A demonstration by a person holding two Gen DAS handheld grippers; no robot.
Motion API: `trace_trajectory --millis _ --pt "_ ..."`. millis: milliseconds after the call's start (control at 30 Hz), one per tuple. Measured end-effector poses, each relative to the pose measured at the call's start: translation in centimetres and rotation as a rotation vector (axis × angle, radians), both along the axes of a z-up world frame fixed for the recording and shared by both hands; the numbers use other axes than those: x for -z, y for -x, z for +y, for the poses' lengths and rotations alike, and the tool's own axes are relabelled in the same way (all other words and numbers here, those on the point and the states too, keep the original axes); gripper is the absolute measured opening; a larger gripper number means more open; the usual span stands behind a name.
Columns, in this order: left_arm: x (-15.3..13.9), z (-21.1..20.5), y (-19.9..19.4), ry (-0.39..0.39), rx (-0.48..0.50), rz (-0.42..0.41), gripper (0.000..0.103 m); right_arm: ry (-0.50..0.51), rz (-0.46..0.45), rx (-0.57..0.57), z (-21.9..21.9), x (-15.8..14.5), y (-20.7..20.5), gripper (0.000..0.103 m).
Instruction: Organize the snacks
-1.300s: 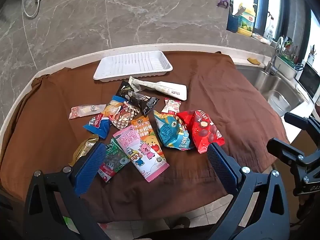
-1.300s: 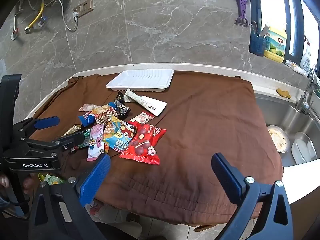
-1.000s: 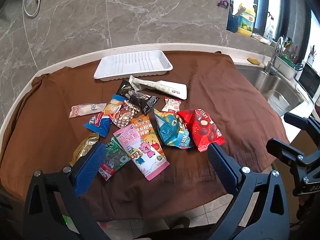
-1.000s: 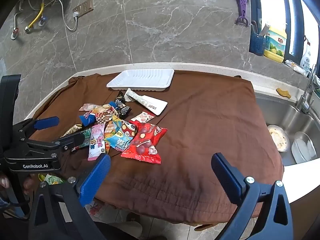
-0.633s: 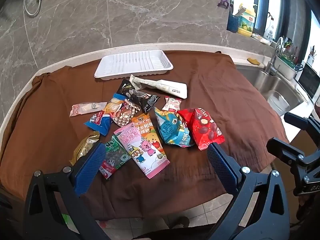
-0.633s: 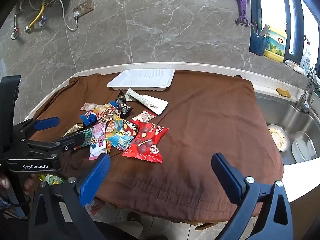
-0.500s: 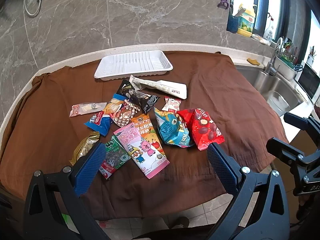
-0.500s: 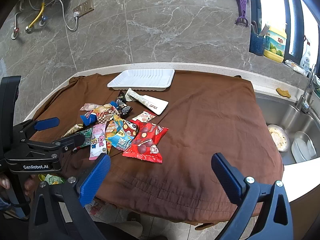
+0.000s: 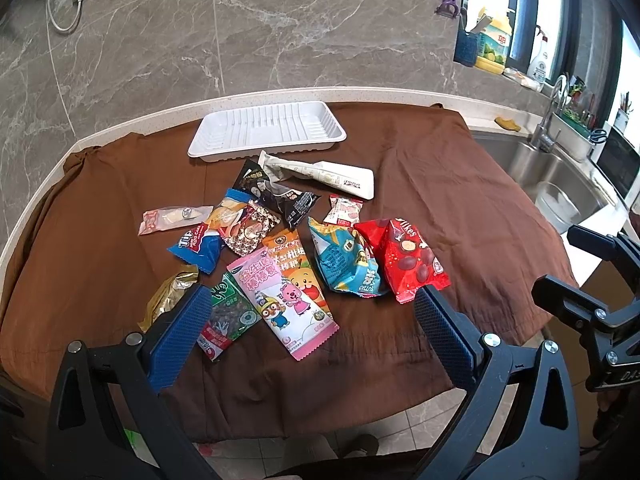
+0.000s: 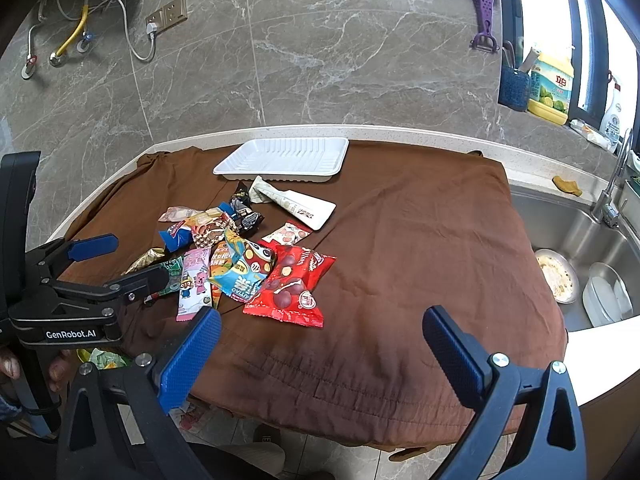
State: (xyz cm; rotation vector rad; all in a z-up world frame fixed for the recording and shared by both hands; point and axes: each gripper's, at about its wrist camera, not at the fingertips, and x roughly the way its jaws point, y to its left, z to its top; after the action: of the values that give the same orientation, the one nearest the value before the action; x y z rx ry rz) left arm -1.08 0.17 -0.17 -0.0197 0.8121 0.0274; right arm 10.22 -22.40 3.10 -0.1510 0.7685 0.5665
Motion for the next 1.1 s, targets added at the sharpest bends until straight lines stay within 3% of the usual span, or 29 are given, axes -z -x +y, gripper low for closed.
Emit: trace_trajectory --millis 1100 --pt "0.3 -0.4 -1.2 0.001 0.000 0.011 0.102 0.000 0.004 -0.001 0.1 0.2 -0.2 0.103"
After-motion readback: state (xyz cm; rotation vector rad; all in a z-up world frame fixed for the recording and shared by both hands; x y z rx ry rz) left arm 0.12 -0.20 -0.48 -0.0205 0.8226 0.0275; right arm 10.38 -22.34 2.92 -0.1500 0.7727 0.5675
